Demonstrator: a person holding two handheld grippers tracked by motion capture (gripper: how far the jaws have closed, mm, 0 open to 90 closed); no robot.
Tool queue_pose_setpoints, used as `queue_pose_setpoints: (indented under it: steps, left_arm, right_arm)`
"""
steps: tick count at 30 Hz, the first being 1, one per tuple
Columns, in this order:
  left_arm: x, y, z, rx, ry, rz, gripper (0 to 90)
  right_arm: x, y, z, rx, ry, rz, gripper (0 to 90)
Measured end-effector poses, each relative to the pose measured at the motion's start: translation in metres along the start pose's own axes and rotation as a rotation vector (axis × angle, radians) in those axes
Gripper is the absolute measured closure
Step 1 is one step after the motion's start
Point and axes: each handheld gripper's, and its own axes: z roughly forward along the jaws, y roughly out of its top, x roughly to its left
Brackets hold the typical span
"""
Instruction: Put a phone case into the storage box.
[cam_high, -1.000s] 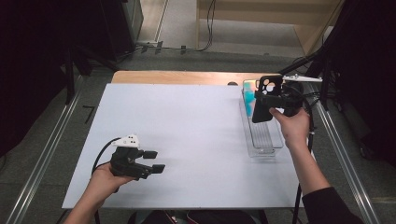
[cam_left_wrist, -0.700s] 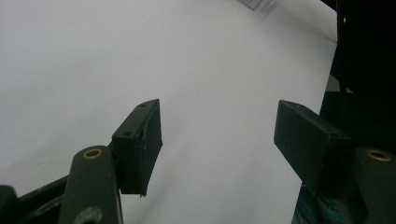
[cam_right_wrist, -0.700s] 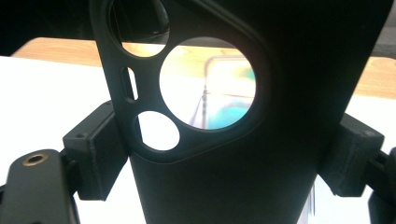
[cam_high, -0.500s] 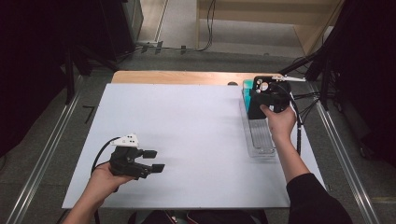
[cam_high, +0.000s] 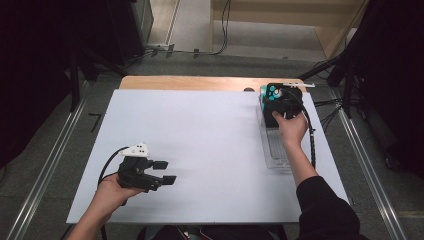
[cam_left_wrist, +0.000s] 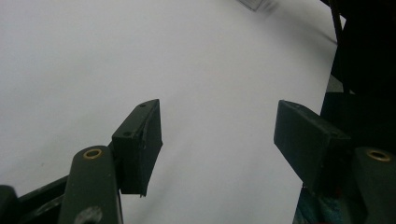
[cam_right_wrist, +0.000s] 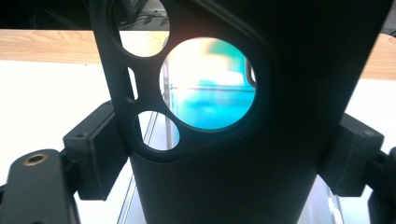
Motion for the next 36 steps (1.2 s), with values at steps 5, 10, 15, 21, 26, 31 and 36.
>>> queue_pose_setpoints:
  steps: [5, 10, 15, 21, 26, 31, 36]
  left_arm:
    - [0.001, 0.000, 0.000, -0.001, -0.003, 0.001, 32.8]
    - [0.002, 0.000, 0.001, 0.003, -0.007, 0.001, 32.8]
    - [0.002, 0.001, 0.002, 0.001, -0.010, 0.002, 32.8]
    - [0.002, 0.001, 0.002, 0.004, -0.012, 0.004, 32.8]
    - [0.003, 0.000, 0.003, 0.011, -0.011, -0.001, 32.9]
    - [0.002, 0.001, 0.003, 0.010, -0.012, 0.004, 32.8]
    - [0.002, 0.001, 0.003, 0.009, -0.011, 0.004, 32.8]
  right_arm:
    - [0.003, 0.004, 0.010, 0.004, -0.029, -0.015, 13.4]
    - [0.004, 0.008, 0.018, -0.007, -0.049, -0.013, 13.5]
    - [0.006, 0.013, 0.024, -0.028, -0.063, -0.022, 13.5]
    - [0.007, 0.017, 0.030, -0.022, -0.073, -0.023, 13.2]
    - [0.005, 0.015, 0.030, -0.019, -0.070, -0.014, 12.3]
    - [0.005, 0.014, 0.030, -0.022, -0.067, -0.009, 11.5]
    - [0.006, 0.014, 0.030, -0.024, -0.077, -0.007, 11.1]
